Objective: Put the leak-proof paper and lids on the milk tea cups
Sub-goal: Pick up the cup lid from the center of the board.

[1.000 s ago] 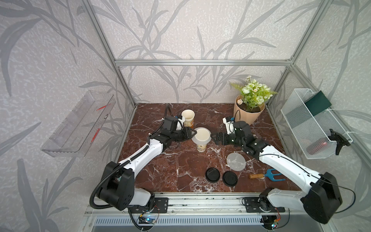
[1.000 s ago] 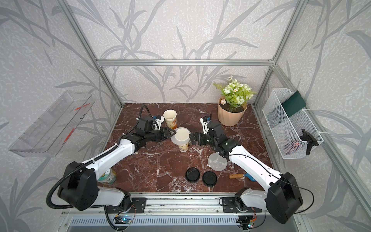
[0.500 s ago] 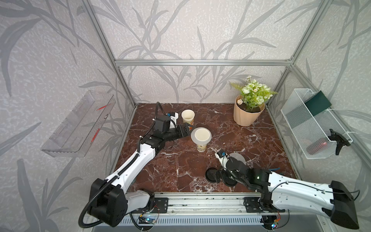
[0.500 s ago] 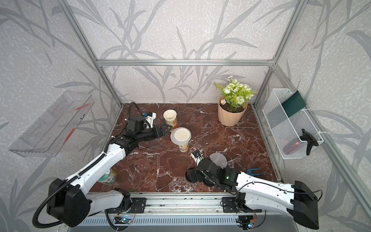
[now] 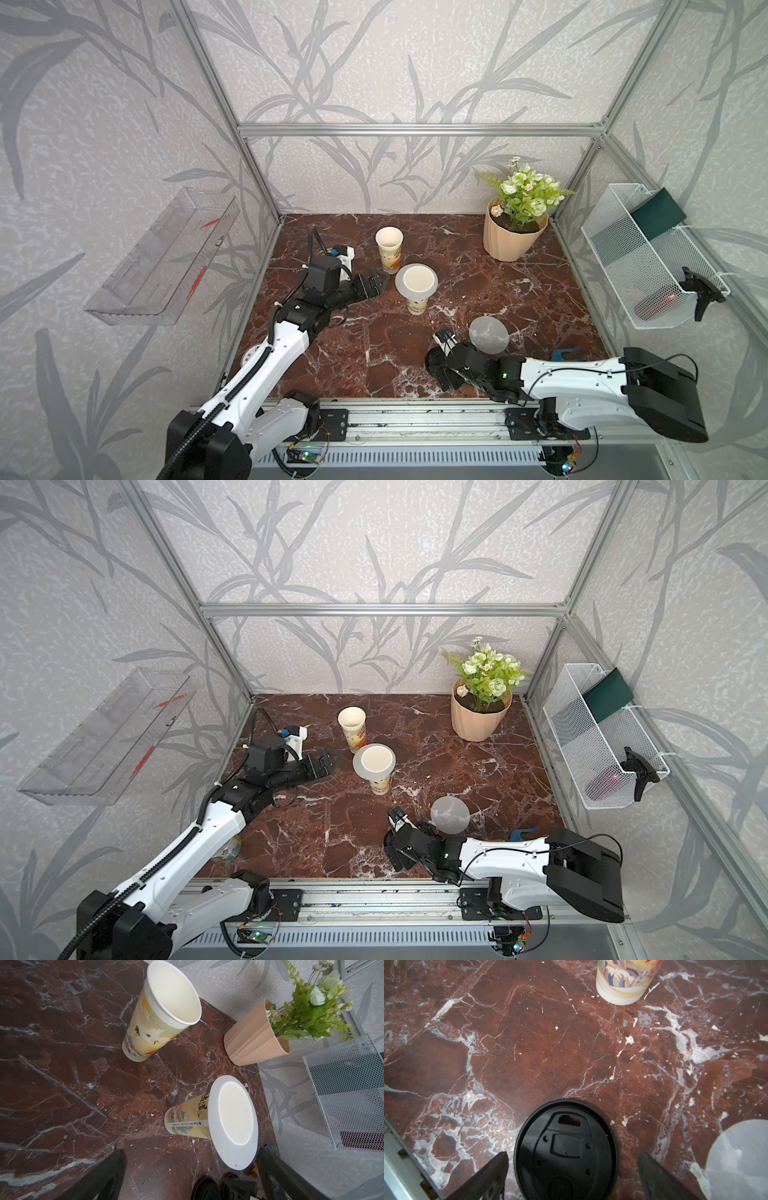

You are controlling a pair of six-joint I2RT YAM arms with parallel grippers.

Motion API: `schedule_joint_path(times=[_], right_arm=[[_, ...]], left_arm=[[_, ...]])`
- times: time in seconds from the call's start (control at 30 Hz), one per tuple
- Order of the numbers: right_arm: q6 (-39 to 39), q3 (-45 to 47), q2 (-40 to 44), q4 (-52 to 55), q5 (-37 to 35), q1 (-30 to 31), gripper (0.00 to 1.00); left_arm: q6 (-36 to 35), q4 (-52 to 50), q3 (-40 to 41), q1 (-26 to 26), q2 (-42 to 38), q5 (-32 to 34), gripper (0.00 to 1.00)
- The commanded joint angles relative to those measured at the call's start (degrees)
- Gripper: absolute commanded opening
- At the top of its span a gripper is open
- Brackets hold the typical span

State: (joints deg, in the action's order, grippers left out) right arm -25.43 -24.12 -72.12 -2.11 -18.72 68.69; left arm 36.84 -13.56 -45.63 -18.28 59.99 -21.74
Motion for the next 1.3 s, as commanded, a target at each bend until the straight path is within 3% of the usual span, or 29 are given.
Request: schedule_joint_path(times=[0.0,0.23,0.63,0.97,1.17,1.27], right_arm=[[-0.7,0.1,-1.4,-3.4,-2.2,0.4,0.92],[-1.4,-0.4,-5.3,-4.8,-2.2,0.4,0.9],[-1.6,-1.3,-7.5,-3.6,-1.7,0.4,0.73],[1.3,-3.9,7.8,7.1,-7.2,0.3,0.67],[7.5,-15.2,19.1,19.5,-8.5,-2.6,0.6],[9.8,-21.8,19.3,22.1,-7.2,-4.8,0.57]], left_arm=[[-1.2,-0.6,0.6,0.4,-1.0,1.3,0.99],[-1.5,-0.8,0.8,0.4,-1.5,1.6,0.99],[-1.8,-1.2,1.0,0.5,-1.7,1.9,0.99],[-1.3,0.0,1.4,0.5,-2.8,0.7,0.99],[0.8,7.5,3.8,0.5,-4.1,-3.7,0.99],[0.8,8.7,3.8,0.5,-3.7,-4.4,0.99]])
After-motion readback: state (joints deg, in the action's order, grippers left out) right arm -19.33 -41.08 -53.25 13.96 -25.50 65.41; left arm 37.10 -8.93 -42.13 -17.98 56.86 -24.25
